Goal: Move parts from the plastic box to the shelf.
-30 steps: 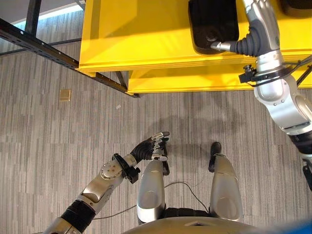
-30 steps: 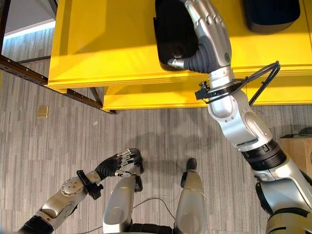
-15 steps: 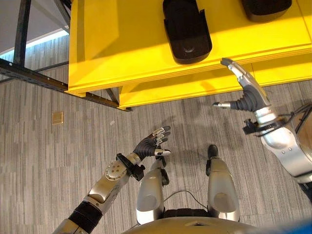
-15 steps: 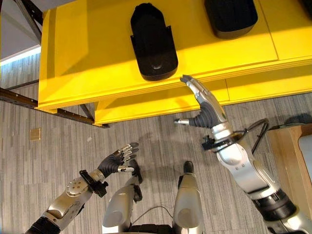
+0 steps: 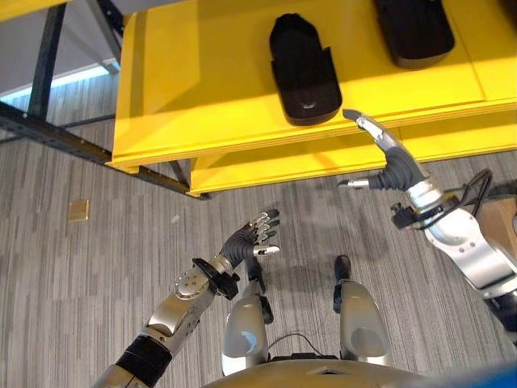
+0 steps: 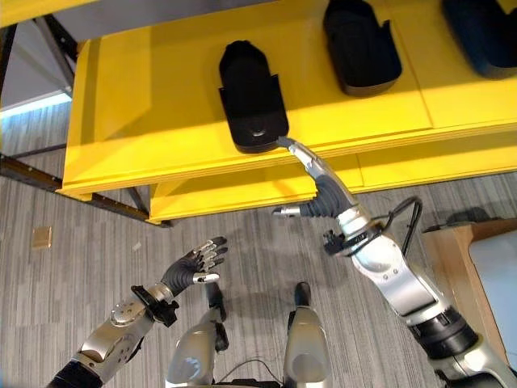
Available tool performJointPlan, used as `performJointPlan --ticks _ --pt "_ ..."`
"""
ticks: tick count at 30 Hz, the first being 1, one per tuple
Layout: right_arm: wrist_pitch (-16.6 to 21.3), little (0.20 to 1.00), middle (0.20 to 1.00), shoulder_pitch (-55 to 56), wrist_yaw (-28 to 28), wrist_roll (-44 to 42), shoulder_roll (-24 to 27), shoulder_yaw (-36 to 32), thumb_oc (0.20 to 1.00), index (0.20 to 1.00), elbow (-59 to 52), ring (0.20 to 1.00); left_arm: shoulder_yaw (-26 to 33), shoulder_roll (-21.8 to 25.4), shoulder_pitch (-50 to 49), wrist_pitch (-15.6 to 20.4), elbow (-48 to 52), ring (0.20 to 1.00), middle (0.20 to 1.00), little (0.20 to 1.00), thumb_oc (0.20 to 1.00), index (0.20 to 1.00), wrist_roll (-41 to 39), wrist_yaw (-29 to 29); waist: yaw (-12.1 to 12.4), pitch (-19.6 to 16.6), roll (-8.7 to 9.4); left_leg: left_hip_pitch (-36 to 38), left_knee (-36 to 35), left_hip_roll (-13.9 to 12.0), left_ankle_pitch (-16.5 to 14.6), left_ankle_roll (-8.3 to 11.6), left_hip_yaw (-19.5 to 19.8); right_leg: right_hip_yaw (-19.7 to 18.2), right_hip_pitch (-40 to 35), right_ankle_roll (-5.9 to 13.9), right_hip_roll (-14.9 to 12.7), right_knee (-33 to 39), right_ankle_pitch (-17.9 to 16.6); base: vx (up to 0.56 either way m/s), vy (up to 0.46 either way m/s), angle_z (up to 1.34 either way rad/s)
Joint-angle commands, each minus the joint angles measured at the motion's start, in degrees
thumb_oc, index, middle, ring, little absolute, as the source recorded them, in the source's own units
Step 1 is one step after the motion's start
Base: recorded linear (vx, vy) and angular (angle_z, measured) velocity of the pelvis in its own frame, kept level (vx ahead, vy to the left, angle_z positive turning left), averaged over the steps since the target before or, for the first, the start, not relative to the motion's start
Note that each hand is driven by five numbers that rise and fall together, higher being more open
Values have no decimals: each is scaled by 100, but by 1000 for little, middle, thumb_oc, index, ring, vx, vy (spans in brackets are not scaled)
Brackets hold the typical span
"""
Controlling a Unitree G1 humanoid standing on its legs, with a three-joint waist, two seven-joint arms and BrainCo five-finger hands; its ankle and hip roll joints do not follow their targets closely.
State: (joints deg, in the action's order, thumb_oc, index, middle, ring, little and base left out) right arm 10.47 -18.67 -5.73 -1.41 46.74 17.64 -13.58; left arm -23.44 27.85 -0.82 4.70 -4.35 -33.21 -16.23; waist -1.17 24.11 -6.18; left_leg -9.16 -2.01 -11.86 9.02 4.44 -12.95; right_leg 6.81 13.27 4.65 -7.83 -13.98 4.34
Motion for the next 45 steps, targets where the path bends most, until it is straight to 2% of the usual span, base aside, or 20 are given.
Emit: performJointPlan --ticks 1,5,7,12,16,25,27,29,36,40,42,45 --pt "298 1000 1000 -681 -11 27 -220 -36 1000 1000 -93 1000 36 248 106 202 135 1000 1000 1000 1000 1000 -236 -129 259 27 390 63 229 459 -700 -152 505 602 -500 -70 212 247 256 23 18 17" --pt "346 1000 1000 -820 24 485 -220 33 1000 1000 -74 1000 -9 247 182 222 142 1000 1000 1000 1000 1000 -250 -49 279 138 376 -33 326 470 -729 -164 518 588 -393 -73 197 116 284 -1 14 11" --pt "394 1000 1000 -937 4 992 -119 85 1000 1000 -122 1000 -14 266 189 232 149 1000 1000 1000 1000 1000 -285 -44 292 191 365 -76 378 473 -750 -167 518 584 -353 -76 183 69 295 -2 7 2" --pt "145 1000 1000 -1320 238 1232 229 312 1000 1000 -220 1000 -1 333 236 240 166 1000 1000 1000 1000 1000 -316 -9 330 320 355 -224 475 490 -765 -185 501 549 -187 -78 171 -18 287 -23 3 0" --pt "136 1000 1000 -1500 87 1401 426 521 1000 1000 -221 1000 -2 371 258 296 172 1000 1000 1000 1000 1000 -342 -3 356 415 355 -307 499 495 -754 -193 487 516 -104 -69 175 -43 272 -50 -6 -1" --pt "882 1000 1000 -1535 175 2174 801 702 1000 1000 -631 1000 -33 451 246 267 237 1000 1000 1000 1000 1000 -378 76 318 537 344 -366 515 512 -756 -199 446 445 -18 -35 167 -73 255 -40 3 0" --pt "1115 1000 1000 -1563 38 2450 981 780 1000 1000 -800 1000 -46 472 243 312 198 1000 1000 1000 1000 1000 -398 37 307 554 339 -371 493 507 -747 -199 432 427 -8 -26 164 -62 250 -53 0 -1" --pt "1192 1000 1000 -1557 74 2526 1055 790 1000 1000 -922 1000 -67 494 232 336 195 1000 1000 1000 1000 1000 -413 37 292 561 337 -373 487 504 -746 -193 433 412 -2 -17 165 -61 247 -45 0 0" --pt "899 1000 1000 -1457 501 2431 1476 938 1000 1000 -1033 1000 -56 584 133 421 197 1000 1000 1000 1000 1000 -447 -6 269 568 351 -370 473 494 -743 -177 411 388 -3 -12 170 -55 259 -10 1 0" --pt "977 1000 1000 -1418 403 2462 1666 1038 1000 1000 -919 1000 -50 645 91 446 222 1000 1000 1000 1000 1000 -455 9 269 568 366 -408 484 464 -730 -165 400 393 22 -7 167 -53 257 -37 -26 -1" --pt "868 1000 1000 -1316 318 2548 1739 975 1000 1000 -928 1000 -25 663 65 451 234 1000 1000 1000 1000 1000 -441 -4 248 568 373 -409 456 459 -719 -161 384 388 41 1 171 -39 247 -39 -15 -1" --pt "446 1000 1000 -1184 83 2715 1773 919 1000 1000 -903 1000 -24 669 50 474 262 1000 1000 1000 1000 1000 -443 -25 221 568 382 -410 441 446 -724 -156 357 378 61 3 174 -31 247 -11 -3 0"
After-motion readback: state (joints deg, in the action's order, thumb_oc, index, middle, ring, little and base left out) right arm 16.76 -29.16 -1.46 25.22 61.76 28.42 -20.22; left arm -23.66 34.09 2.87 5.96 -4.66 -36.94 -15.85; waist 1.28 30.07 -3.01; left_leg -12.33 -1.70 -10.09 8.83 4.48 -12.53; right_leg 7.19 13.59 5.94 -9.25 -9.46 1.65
